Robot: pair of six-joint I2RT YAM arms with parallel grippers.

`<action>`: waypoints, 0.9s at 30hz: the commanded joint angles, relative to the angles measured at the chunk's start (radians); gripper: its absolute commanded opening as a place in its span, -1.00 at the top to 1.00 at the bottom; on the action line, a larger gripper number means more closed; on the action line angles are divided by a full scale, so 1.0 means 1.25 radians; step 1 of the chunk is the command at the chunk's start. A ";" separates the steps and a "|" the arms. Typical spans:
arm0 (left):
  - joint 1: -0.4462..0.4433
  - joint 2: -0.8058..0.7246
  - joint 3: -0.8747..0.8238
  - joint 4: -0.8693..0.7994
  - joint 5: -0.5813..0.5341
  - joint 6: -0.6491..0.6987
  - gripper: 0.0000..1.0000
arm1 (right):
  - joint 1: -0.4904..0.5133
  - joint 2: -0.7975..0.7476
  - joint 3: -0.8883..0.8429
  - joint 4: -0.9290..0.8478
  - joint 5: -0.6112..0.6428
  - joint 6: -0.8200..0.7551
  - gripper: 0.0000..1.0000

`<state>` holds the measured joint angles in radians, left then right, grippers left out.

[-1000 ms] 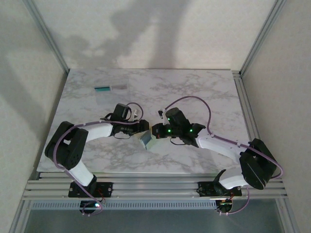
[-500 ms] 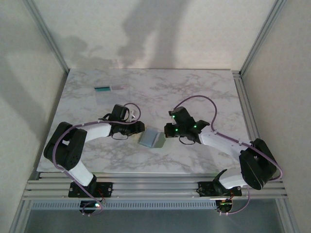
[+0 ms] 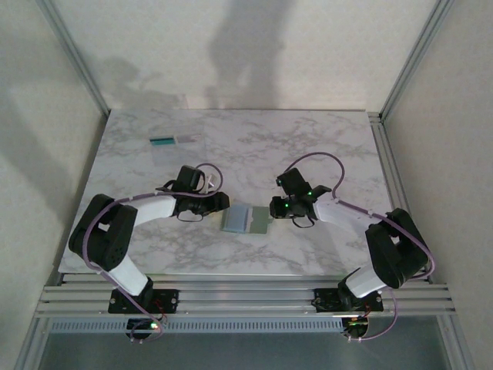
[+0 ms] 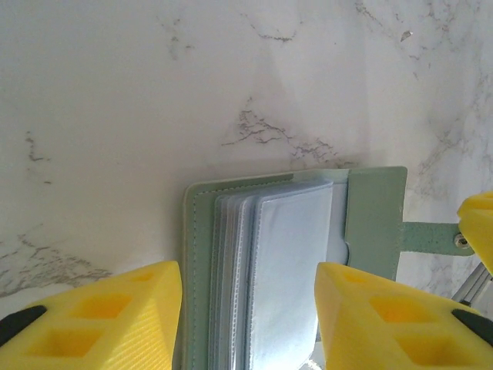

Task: Put the credit cards into the card holder

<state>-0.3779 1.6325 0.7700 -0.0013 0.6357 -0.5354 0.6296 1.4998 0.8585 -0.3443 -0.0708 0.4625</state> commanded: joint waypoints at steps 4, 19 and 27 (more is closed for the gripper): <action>0.008 -0.097 0.020 -0.033 -0.116 -0.002 -0.11 | -0.002 -0.062 0.055 -0.055 0.013 -0.022 0.15; 0.171 -0.239 0.108 -0.060 -0.293 -0.020 -0.38 | 0.067 0.010 0.167 0.019 -0.034 -0.013 -0.31; 0.309 -0.236 0.090 -0.030 -0.279 -0.073 -0.54 | 0.088 0.131 0.298 0.089 -0.069 -0.029 -0.35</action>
<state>-0.0422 1.3354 0.8883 -0.0532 0.2893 -0.5713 0.7341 1.6199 1.1648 -0.3012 -0.1287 0.4427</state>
